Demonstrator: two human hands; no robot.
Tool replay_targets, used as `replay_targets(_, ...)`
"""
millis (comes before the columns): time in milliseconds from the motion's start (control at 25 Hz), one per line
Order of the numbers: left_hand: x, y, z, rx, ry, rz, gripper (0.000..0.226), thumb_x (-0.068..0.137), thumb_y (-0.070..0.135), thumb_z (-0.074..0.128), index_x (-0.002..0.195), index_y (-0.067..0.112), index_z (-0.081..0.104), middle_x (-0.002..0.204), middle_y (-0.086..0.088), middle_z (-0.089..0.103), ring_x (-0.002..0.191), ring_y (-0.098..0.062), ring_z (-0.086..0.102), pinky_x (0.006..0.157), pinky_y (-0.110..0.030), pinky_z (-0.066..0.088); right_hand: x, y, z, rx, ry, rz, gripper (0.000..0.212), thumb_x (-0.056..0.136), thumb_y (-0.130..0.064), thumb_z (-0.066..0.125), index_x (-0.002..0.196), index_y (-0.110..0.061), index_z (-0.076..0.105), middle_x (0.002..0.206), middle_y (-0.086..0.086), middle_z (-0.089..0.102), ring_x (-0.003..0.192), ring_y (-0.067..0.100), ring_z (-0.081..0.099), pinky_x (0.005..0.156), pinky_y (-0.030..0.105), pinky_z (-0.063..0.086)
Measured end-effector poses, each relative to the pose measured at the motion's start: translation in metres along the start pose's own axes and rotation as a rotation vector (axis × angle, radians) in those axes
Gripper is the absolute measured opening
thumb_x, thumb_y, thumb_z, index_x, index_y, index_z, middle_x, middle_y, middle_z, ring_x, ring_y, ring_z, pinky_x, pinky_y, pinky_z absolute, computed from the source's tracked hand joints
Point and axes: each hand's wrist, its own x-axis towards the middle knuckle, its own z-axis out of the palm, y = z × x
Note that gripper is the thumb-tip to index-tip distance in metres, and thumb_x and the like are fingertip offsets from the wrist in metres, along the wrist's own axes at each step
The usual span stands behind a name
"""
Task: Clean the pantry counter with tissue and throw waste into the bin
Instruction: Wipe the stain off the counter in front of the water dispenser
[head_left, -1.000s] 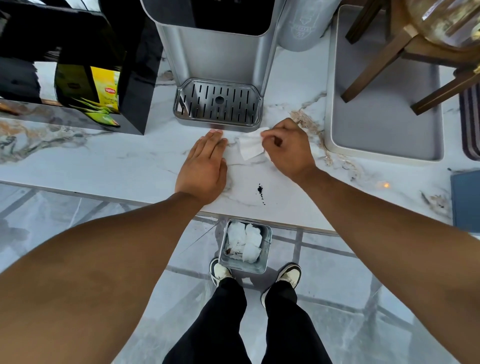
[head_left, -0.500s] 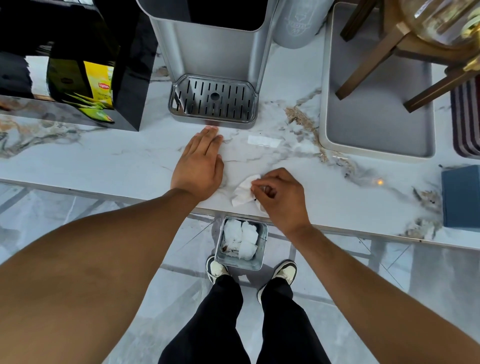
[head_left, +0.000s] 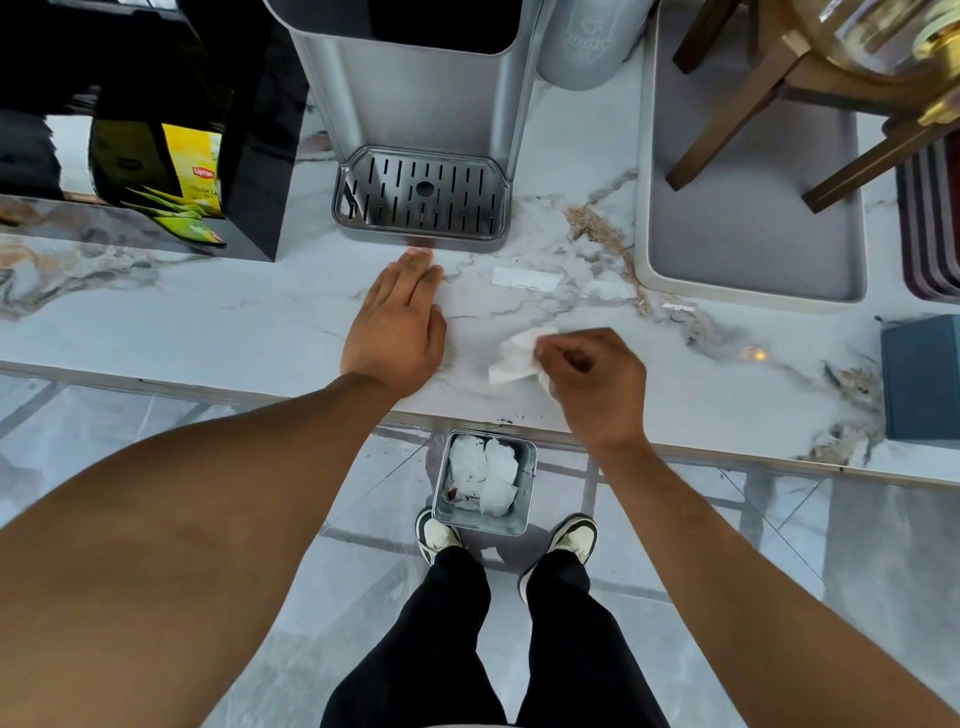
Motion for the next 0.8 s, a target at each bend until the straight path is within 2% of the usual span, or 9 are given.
replay_targets(40,0.0,0.0,0.0,-0.003,0.004,0.001,0.053,0.098,0.026,0.032,0.144,0.004,0.043,0.158,-0.013,0.035,0.147,-0.032,0.028,0.123,-0.044,0.023,0.014,-0.003,0.001,-0.003,0.016,0.006,0.01,0.081,-0.016,0.075,0.078,-0.025,0.079,0.078,-0.014,0.065,0.072,0.001,0.064,0.072,0.012,0.049)
replay_targets(120,0.0,-0.001,0.0,-0.007,0.011,0.003,0.053,0.098,0.026,0.031,0.144,0.004,0.044,0.158,-0.013,0.036,0.147,-0.031,0.029,0.123,-0.044,0.024,0.044,-0.005,0.005,-0.049,0.02,0.003,0.011,0.081,-0.017,0.071,0.074,-0.022,0.078,0.074,-0.005,0.069,0.076,0.011,0.067,0.077,0.029,0.054)
replay_targets(200,-0.001,-0.001,0.0,-0.005,0.014,0.007,0.052,0.098,0.026,0.031,0.144,0.005,0.043,0.158,-0.013,0.036,0.147,-0.031,0.028,0.123,-0.044,0.024,0.066,-0.005,0.011,-0.107,0.003,-0.026,0.012,0.082,-0.013,0.069,0.075,-0.016,0.078,0.077,0.004,0.069,0.08,0.018,0.066,0.08,0.035,0.053)
replay_targets(360,0.0,-0.001,0.0,-0.008,0.012,0.004,0.052,0.099,0.026,0.032,0.145,0.005,0.043,0.158,-0.013,0.035,0.147,-0.03,0.028,0.123,-0.043,0.023,0.062,0.001,0.023,-0.247,-0.074,-0.131,0.007,0.085,-0.011,0.069,0.084,-0.014,0.076,0.094,0.009,0.061,0.076,0.015,0.059,0.076,0.013,0.04)
replay_targets(520,0.0,0.001,-0.001,0.002,0.011,0.01,0.052,0.098,0.026,0.033,0.144,0.003,0.044,0.157,-0.014,0.036,0.146,-0.031,0.029,0.123,-0.043,0.023,0.013,0.013,0.02,-0.269,-0.162,-0.238,0.004,0.087,-0.015,0.07,0.088,-0.013,0.073,0.095,0.005,0.058,0.066,0.006,0.05,0.075,0.012,0.039)
replay_targets(680,-0.001,0.001,-0.002,0.002,0.009,0.012,0.051,0.098,0.024,0.034,0.144,0.003,0.043,0.157,-0.014,0.036,0.147,-0.031,0.028,0.124,-0.04,0.02,-0.028,0.018,0.014,-0.217,-0.274,-0.278,0.003,0.086,-0.01,0.074,0.085,-0.008,0.074,0.091,0.004,0.058,0.062,0.01,0.052,0.068,0.021,0.047)
replay_targets(800,0.0,0.0,-0.001,0.009,0.001,0.017,0.051,0.099,0.023,0.034,0.145,0.003,0.042,0.158,-0.014,0.035,0.148,-0.03,0.027,0.125,-0.041,0.019,-0.039,0.023,0.008,-0.17,-0.373,-0.295,0.002,0.084,-0.007,0.076,0.083,-0.008,0.075,0.088,0.003,0.059,0.062,0.012,0.055,0.066,0.02,0.046)
